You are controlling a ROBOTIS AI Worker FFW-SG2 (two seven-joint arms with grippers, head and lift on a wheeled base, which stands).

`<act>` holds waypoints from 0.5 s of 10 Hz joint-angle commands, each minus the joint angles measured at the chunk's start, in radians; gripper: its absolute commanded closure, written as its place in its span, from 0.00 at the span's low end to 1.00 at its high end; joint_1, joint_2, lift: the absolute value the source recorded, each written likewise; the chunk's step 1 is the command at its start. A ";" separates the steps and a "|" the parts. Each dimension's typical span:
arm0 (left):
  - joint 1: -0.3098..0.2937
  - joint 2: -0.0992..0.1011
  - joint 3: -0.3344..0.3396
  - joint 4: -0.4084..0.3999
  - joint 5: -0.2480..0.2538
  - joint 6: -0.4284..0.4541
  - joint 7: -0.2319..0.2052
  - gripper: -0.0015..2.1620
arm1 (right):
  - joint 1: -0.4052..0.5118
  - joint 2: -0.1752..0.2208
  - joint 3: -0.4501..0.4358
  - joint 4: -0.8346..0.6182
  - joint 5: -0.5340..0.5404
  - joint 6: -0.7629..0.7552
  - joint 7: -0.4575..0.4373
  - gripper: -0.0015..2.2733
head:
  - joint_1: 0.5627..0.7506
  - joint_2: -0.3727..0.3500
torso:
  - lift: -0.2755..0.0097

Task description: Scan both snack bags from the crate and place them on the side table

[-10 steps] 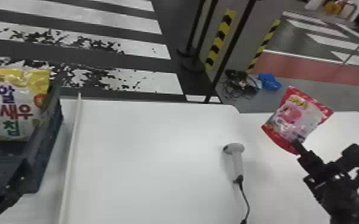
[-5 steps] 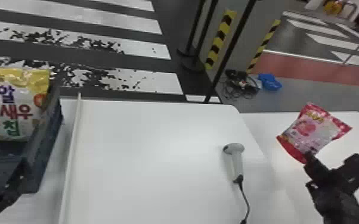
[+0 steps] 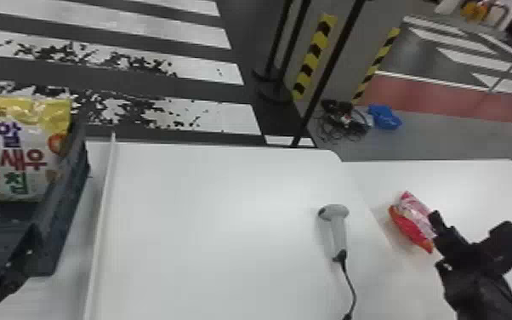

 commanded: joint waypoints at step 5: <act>0.011 -0.003 0.004 -0.025 -0.003 0.003 0.000 0.04 | 0.239 0.152 0.117 -0.447 -0.030 -0.107 0.021 0.03 | 0.70 0.03 | 0.63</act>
